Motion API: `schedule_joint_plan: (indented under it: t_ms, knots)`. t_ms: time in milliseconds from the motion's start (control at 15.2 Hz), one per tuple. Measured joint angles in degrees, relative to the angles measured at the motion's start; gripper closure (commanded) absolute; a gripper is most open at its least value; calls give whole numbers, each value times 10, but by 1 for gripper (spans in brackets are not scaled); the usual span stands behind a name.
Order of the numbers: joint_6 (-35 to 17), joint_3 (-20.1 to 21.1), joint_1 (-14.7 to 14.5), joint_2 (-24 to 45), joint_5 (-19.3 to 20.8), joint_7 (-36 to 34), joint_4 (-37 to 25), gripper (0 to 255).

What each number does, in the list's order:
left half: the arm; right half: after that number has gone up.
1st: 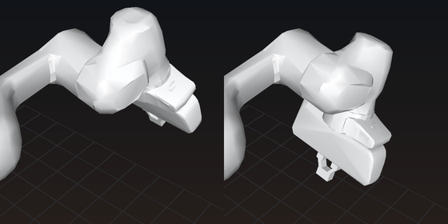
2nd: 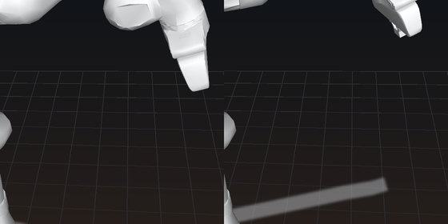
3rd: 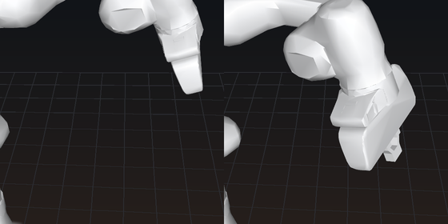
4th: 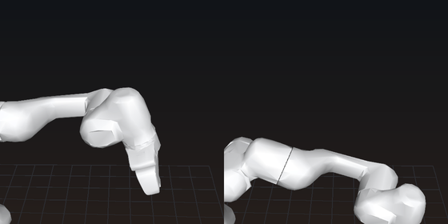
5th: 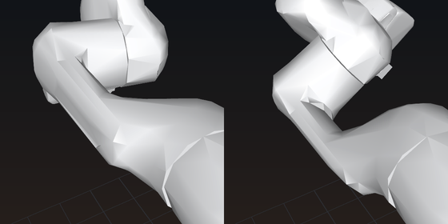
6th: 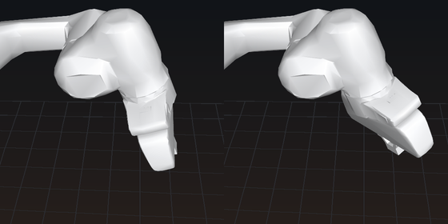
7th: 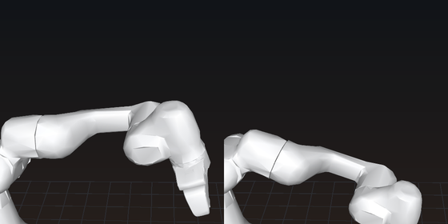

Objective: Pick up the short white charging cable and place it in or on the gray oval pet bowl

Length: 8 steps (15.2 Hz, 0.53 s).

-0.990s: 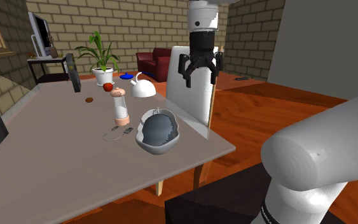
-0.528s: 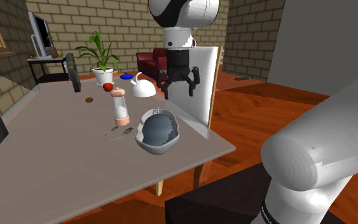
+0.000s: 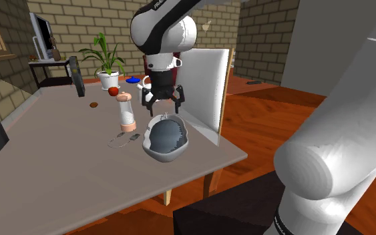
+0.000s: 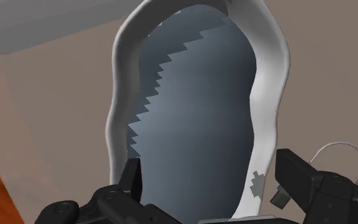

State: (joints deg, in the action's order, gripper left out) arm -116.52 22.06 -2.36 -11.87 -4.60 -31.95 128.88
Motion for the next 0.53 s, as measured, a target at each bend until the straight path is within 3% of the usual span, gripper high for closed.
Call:
schedule_joint_plan:
  t_ms: [528]
  knots:
    - [-63, 31, -12, 182, 79, -123, -111, 0]
